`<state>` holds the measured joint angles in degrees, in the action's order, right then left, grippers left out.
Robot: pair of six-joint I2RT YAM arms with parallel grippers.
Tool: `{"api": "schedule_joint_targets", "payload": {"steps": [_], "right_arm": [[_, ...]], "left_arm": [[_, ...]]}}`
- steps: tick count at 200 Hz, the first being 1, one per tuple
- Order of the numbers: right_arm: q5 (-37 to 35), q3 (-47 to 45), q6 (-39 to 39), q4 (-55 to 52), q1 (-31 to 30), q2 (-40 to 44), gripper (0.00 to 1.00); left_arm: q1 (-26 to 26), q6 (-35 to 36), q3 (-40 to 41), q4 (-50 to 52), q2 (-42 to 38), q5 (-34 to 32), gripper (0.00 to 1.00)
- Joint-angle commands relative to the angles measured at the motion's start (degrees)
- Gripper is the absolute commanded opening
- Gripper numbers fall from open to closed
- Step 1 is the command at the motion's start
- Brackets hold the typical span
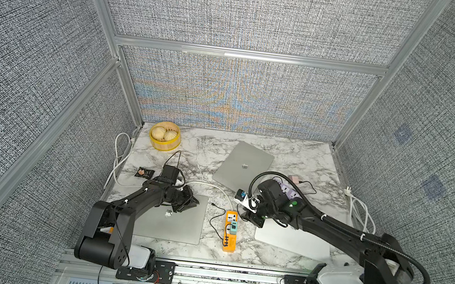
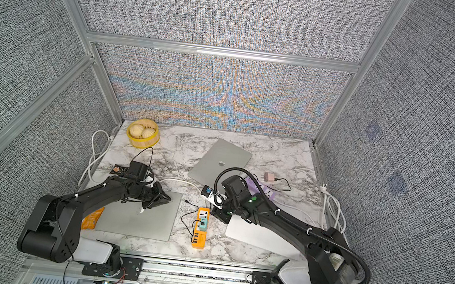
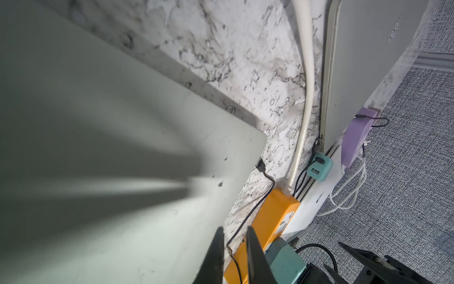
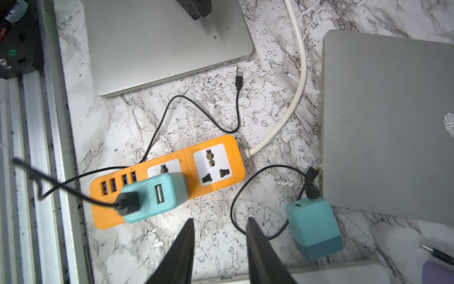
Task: Unplug the laptop charger
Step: Remove the plug from the socket.
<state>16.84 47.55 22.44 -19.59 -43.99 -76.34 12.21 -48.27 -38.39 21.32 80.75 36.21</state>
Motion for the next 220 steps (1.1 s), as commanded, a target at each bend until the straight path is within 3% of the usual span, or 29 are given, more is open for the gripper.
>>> {"api": "schedule_joint_targets", "payload": {"steps": [1,73,151,220], "right_arm": [[2.44,-2.25,-1.43,2.11,-0.38,2.48,0.40],[2.45,-8.66,-0.31,3.81,-5.85,6.98,0.50],[1.85,-9.30,0.93,8.35,-7.82,3.94,0.67],[1.26,-7.71,2.00,8.61,-7.56,1.01,0.70]], "left_arm": [[0.97,-1.53,0.23,-0.88,-0.68,0.91,0.18],[7.73,-6.38,0.52,-5.30,-1.86,0.53,0.18],[16.09,-12.71,0.25,-14.37,1.95,1.04,0.18],[21.08,-15.91,-1.15,-20.56,7.49,1.72,0.18]]}}
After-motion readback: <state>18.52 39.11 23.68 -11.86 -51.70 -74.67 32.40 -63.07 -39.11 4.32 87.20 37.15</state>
